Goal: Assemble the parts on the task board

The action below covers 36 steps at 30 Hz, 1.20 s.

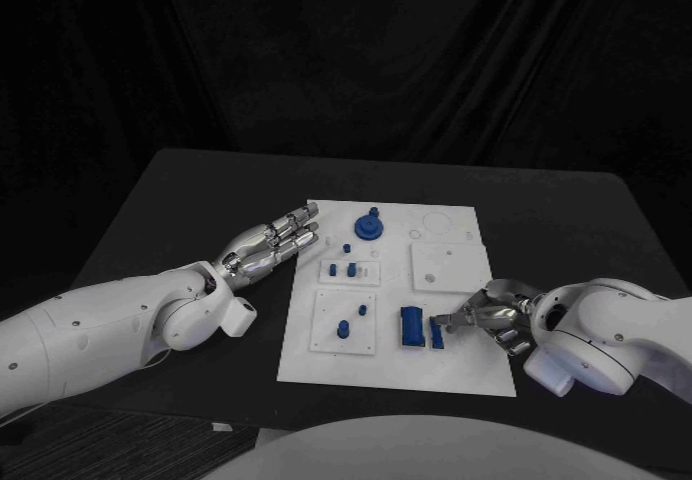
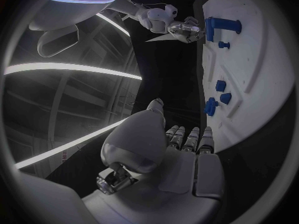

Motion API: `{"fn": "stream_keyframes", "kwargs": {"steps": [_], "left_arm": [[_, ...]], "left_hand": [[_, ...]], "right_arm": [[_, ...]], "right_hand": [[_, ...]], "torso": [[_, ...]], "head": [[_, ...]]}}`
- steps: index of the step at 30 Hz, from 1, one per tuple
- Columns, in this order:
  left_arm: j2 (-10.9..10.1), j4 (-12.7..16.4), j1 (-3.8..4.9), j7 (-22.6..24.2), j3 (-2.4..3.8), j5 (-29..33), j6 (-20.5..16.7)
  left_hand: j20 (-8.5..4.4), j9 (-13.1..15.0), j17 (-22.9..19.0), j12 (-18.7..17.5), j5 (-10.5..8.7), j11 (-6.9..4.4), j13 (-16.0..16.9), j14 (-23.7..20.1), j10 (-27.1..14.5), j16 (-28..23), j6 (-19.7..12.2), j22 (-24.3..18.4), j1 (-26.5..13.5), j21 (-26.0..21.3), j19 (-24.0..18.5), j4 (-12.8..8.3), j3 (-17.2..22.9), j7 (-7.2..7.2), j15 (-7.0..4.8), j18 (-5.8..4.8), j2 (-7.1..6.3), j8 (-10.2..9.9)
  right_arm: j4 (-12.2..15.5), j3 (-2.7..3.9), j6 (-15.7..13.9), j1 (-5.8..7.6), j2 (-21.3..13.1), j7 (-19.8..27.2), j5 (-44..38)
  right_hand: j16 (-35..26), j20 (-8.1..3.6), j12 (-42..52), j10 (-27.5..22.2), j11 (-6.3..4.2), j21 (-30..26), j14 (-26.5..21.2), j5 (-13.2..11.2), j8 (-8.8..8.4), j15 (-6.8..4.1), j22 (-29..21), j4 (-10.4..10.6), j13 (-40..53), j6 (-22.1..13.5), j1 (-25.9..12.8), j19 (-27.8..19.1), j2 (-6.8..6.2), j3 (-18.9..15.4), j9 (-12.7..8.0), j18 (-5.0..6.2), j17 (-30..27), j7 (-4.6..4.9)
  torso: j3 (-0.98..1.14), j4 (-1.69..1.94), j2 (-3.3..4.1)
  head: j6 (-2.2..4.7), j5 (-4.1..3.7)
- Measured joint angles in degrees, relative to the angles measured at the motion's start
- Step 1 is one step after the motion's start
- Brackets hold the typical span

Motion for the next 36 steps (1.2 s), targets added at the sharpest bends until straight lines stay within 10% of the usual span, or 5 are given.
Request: {"fn": "stream_keyframes", "kwargs": {"steps": [6,13,19,29,36], "left_arm": [[-0.27,0.05,-0.03,0.00,0.00,0.00,0.00],[-0.40,0.07,-0.08,0.02,0.00,0.00,0.00],[-0.41,0.07,-0.17,0.02,0.00,-0.01,0.00],[-0.56,0.07,-0.31,-0.05,0.00,-0.01,0.03],[-0.59,0.06,-0.38,-0.14,0.00,-0.01,0.09]], "left_hand": [[0.00,0.03,0.01,0.00,0.00,0.00,0.01,0.00,0.00,0.00,0.00,0.00,0.00,0.00,0.00,0.00,0.00,0.00,0.00,0.01,0.00,0.00],[0.00,0.02,0.01,0.00,0.23,0.00,0.01,0.00,0.00,0.00,0.00,0.01,0.00,0.00,0.00,-0.16,0.16,0.00,0.00,0.01,0.00,0.00],[0.00,0.07,-0.02,0.00,0.23,0.00,-0.02,0.00,0.00,0.00,0.00,0.01,0.00,0.00,0.00,-0.16,0.16,0.00,0.00,0.01,0.00,0.00],[0.00,0.07,-0.03,0.00,0.45,0.00,-0.03,0.00,0.00,0.00,0.20,0.02,0.00,0.00,0.00,-0.32,0.32,0.20,0.00,0.02,0.00,0.00],[0.00,0.06,-0.03,0.00,0.45,0.00,-0.02,-0.02,0.00,0.00,0.20,0.02,0.14,0.00,0.00,-0.33,0.33,0.20,0.01,0.03,0.14,0.00]], "right_arm": [[0.88,-0.01,0.41,0.00,-1.74,2.70,-10.75],[1.09,-0.01,1.53,-0.54,-2.32,5.19,-21.74],[1.17,-0.05,2.76,-1.69,-2.46,6.11,-26.10],[1.31,-0.04,5.32,-2.37,-2.32,6.18,-28.62],[1.36,-0.05,6.83,-2.97,-1.89,6.02,-29.49]], "right_hand": [[0.00,0.00,0.00,0.05,-0.83,0.00,-0.27,-2.62,11.68,-0.27,0.00,3.32,0.00,-5.09,3.08,0.00,-1.65,-1.93,8.73,0.00,0.76,-0.79],[0.00,0.00,0.00,0.11,-0.89,0.00,-0.05,-2.84,15.16,-0.49,-0.01,5.20,0.00,-6.99,4.86,0.00,-2.24,-2.05,11.37,0.00,0.48,-0.89],[0.00,-1.26,0.00,0.11,-2.74,-0.90,-0.29,-2.84,29.39,-1.76,-0.01,9.02,0.00,-8.42,6.81,-0.17,-3.61,-2.79,22.89,-0.01,-0.23,-3.18],[-0.43,-2.08,0.00,0.12,-3.55,-1.12,-0.30,-3.02,35.94,-2.59,-0.02,9.38,0.04,-9.95,5.79,-0.18,-4.61,-5.42,29.95,0.00,-0.71,-4.25],[-0.51,-2.27,0.00,-0.09,-3.76,-1.38,-0.09,-3.02,37.43,-2.79,-0.02,9.44,0.04,-10.16,5.34,0.01,-4.30,-6.23,31.94,0.00,-0.91,-4.46]], "torso": [[0.02,-0.02,-0.02],[0.02,-0.07,0.01],[0.02,0.00,0.03],[0.02,0.02,0.07],[-0.01,0.00,0.12]], "head": [[0.00,0.02],[0.00,-0.11],[0.00,-0.34],[0.00,-0.36],[0.00,-0.27]]}}
